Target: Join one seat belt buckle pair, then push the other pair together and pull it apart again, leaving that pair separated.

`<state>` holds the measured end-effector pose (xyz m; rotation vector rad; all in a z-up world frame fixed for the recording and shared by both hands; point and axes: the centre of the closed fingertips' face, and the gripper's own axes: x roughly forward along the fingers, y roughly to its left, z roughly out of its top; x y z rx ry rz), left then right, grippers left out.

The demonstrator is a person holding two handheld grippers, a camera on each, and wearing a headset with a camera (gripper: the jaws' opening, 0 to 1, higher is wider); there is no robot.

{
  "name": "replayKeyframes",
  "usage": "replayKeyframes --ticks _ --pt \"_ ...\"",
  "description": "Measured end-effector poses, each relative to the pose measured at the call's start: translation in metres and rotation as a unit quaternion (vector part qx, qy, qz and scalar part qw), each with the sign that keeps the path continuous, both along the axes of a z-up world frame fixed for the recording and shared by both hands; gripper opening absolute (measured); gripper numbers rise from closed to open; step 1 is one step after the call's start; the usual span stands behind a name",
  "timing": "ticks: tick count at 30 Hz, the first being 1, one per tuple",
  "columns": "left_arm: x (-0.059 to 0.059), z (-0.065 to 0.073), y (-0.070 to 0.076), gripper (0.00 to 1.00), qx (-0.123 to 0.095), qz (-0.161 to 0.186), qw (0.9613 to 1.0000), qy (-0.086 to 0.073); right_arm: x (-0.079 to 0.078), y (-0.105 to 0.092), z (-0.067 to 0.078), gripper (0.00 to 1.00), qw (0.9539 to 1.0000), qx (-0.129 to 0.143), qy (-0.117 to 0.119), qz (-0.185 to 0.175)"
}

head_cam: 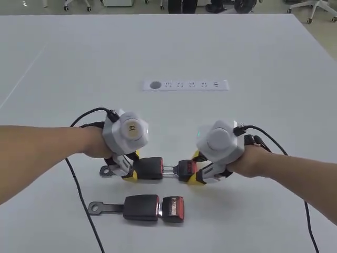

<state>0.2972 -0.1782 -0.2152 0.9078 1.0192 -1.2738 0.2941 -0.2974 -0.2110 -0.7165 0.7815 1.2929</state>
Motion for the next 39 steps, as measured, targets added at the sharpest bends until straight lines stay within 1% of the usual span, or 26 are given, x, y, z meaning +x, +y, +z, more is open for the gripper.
replayKeyframes --ticks 2,3,7,11,13,18,21,24,29,36,39 --pt "0.002 -0.001 0.001 0.31 0.001 0.000 1.0000 0.000 0.000 -0.003 -0.001 0.31 1.0000 -0.002 0.000 0.000" --pt "-0.002 0.002 -0.001 0.31 0.001 0.000 1.0000 0.000 0.000 -0.005 -0.001 0.31 1.0000 -0.002 0.001 -0.001" --pt "0.000 0.000 0.000 0.31 0.003 0.000 1.0000 0.000 -0.004 -0.010 -0.001 0.31 1.0000 -0.006 0.001 -0.002" --pt "-0.004 0.006 -0.004 0.31 0.006 0.001 1.0000 0.000 -0.005 -0.015 0.000 0.31 1.0000 -0.010 0.002 -0.001" --pt "-0.004 0.006 -0.004 0.31 0.006 0.001 1.0000 0.000 -0.003 -0.017 0.000 0.31 0.9999 -0.011 0.002 -0.003" --pt "-0.001 0.002 -0.002 0.31 0.008 0.002 1.0000 0.001 -0.007 -0.025 0.000 0.31 0.9999 -0.015 0.003 -0.002" --pt "-0.004 0.005 -0.004 0.31 0.009 0.002 1.0000 0.001 -0.005 -0.030 -0.001 0.31 0.9998 -0.017 0.004 -0.002" --pt "-0.004 0.005 -0.004 0.31 0.008 0.003 1.0000 0.001 -0.002 -0.033 -0.001 0.31 0.9998 -0.018 0.005 -0.003" --pt "0.000 0.001 -0.001 0.31 0.007 0.005 1.0000 0.002 -0.002 -0.035 -0.001 0.31 0.9998 -0.019 0.007 -0.002" --pt "-0.003 0.004 -0.003 0.31 0.009 0.004 0.9999 0.001 -0.001 -0.041 -0.002 0.32 0.9998 -0.020 0.007 -0.003" --pt "-0.001 0.001 -0.001 0.31 0.009 0.004 0.9999 0.002 -0.002 -0.043 -0.001 0.32 0.9997 -0.022 0.008 -0.004"
